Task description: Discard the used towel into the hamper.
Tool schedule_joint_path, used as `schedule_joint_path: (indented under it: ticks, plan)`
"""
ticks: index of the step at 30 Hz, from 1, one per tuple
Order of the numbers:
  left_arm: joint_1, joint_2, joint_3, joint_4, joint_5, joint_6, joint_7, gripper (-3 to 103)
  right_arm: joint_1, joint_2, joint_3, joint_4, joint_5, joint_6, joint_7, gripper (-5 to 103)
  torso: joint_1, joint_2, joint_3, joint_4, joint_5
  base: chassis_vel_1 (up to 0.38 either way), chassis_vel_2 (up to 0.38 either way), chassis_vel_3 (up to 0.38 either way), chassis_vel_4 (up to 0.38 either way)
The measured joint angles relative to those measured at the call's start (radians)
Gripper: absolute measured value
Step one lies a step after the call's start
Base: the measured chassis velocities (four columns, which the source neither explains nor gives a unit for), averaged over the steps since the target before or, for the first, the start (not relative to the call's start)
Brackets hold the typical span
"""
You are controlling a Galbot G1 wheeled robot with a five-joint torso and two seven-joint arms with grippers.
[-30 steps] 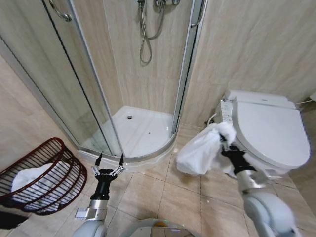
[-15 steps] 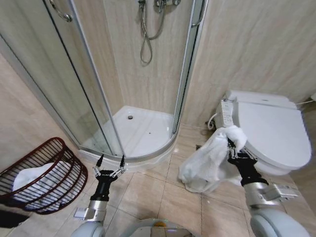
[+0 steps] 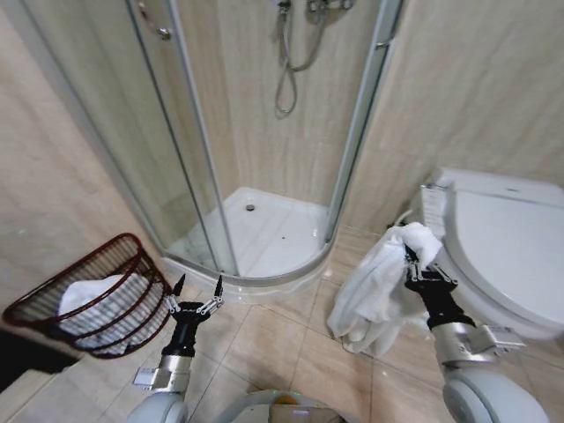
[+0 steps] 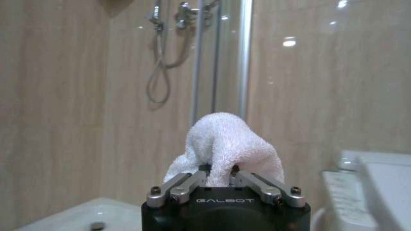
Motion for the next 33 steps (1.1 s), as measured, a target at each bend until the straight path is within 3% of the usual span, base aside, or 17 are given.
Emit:
schedule_joint_path:
  ticks: [11,25,33]
  plan:
    - [-0.001,-0.012,0.000,-0.003,0.016,-0.001,0.003,100,0.014,-0.003,-0.028,-0.001,-0.006,0.000,0.002,9,0.000,0.000,0.000,0.0001,-0.0001,0.110,0.118,0.131,0.120]
    - [0.003,-0.021,-0.003,-0.006,0.028,-0.005,0.008,100,0.015,0.014,-0.158,-0.002,-0.095,0.023,0.022,9,0.000,0.000,0.000,0.0001,0.0000,0.120,0.125,0.125,0.124]
    - [0.003,-0.024,-0.004,-0.006,0.031,-0.008,0.010,100,0.013,0.011,-0.169,-0.003,-0.106,0.028,0.023,9,0.000,0.000,0.000,-0.0001,0.0000,0.125,0.118,0.108,0.118]
